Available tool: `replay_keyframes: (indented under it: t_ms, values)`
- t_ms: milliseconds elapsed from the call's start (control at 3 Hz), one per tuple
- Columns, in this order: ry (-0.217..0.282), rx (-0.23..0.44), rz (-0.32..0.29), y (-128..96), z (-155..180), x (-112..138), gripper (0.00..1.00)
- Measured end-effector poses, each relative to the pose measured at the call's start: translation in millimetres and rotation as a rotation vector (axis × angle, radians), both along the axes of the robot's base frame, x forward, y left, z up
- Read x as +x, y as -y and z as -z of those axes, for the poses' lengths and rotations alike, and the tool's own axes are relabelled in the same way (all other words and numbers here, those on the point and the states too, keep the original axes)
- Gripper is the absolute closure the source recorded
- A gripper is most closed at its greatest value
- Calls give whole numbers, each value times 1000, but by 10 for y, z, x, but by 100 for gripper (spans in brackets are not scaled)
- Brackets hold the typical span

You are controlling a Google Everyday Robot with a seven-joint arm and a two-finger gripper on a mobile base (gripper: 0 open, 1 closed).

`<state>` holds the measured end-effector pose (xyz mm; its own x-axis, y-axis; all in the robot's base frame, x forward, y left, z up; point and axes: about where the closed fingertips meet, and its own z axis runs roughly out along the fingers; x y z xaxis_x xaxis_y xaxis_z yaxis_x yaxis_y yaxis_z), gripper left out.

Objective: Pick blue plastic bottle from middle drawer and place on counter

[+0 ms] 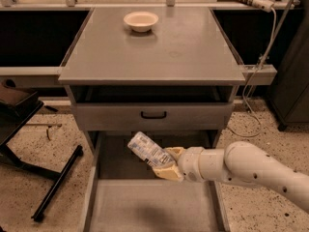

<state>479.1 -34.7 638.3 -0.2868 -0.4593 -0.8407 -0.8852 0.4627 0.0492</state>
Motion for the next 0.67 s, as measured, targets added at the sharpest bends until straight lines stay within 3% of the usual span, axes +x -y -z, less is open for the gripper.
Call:
replay_keyframes:
  t_ms: [333, 667]
  values:
    - [-1, 1, 0, -1, 3, 0, 100]
    - [44, 0, 13, 108, -416, 137, 100]
